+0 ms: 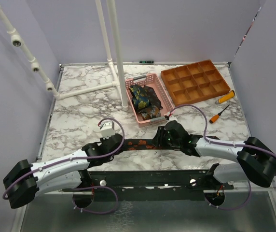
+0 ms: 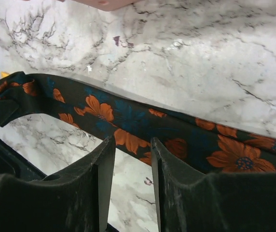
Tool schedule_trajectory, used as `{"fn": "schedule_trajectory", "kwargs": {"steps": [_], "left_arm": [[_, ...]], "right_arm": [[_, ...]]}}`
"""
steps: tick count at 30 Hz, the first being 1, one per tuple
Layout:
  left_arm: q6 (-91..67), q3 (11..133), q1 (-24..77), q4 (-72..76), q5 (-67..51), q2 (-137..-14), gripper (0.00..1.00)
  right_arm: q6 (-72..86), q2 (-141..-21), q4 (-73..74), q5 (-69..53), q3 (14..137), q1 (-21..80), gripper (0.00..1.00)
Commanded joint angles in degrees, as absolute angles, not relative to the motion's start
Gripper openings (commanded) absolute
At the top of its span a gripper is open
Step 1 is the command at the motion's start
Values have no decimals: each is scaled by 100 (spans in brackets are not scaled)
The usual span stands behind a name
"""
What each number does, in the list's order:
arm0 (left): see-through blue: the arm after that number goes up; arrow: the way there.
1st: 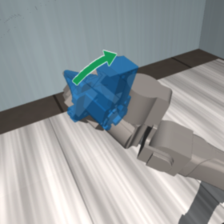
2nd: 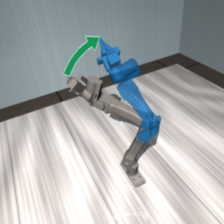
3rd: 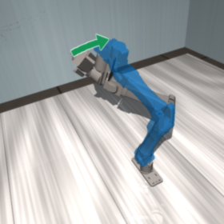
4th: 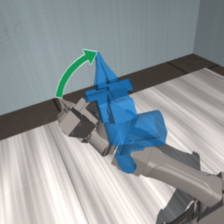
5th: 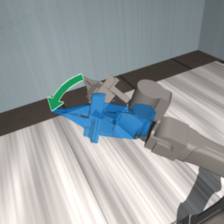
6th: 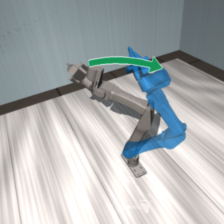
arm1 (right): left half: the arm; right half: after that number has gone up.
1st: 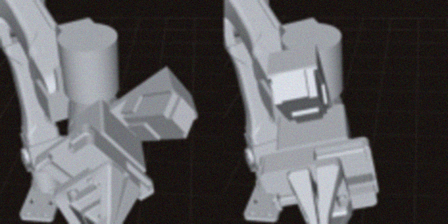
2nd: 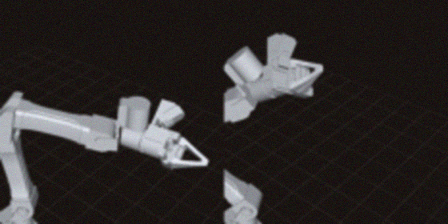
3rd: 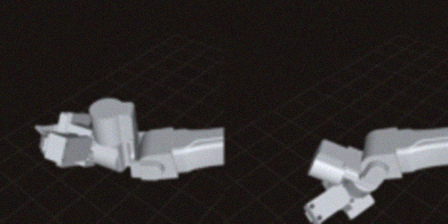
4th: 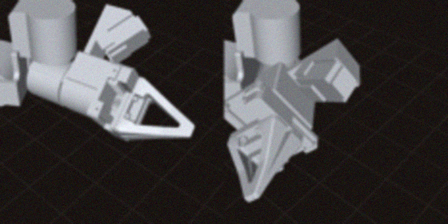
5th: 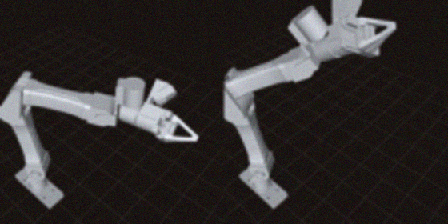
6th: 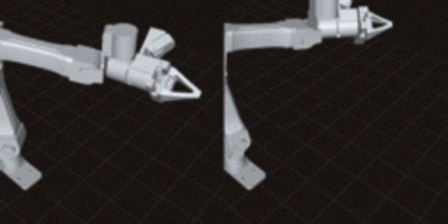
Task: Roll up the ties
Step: Roll the tie at the center of the board.
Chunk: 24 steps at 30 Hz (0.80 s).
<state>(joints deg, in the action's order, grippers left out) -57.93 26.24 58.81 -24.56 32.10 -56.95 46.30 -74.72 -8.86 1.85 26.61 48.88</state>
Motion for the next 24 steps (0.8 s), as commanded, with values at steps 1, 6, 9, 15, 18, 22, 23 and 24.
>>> {"fn": "schedule_trajectory", "kwargs": {"steps": [1,6,9,15,18,22,23,24], "left_arm": [[-5783,2103,5527,-1745,2518,-4805,0],[-5740,1842,5424,-1576,2226,-4525,0],[-5763,1794,5423,-1528,2162,-4603,0],[-5712,1869,5418,-1512,2157,-4720,0],[-5638,1910,5412,-1517,2144,-4771,0],[-5596,1920,5406,-1504,2077,-4856,0],[-5592,1918,5405,-1493,2056,-4866,0],[-5587,1904,5405,-1490,2037,-4869,0]], "right_arm": [[3946,-7715,-336,601,3233,5155,43],[3648,-8103,-147,969,3736,5515,50],[3472,-8421,-51,1118,4061,5704,51],[3347,-9069,-10,1141,4502,5852,49],[3324,-9353,194,1257,4678,5903,48],[3346,-9658,422,1371,4781,5955,44],[3358,-9679,458,1413,4769,5970,42],[3378,-9692,506,1443,4746,5980,38]]}}
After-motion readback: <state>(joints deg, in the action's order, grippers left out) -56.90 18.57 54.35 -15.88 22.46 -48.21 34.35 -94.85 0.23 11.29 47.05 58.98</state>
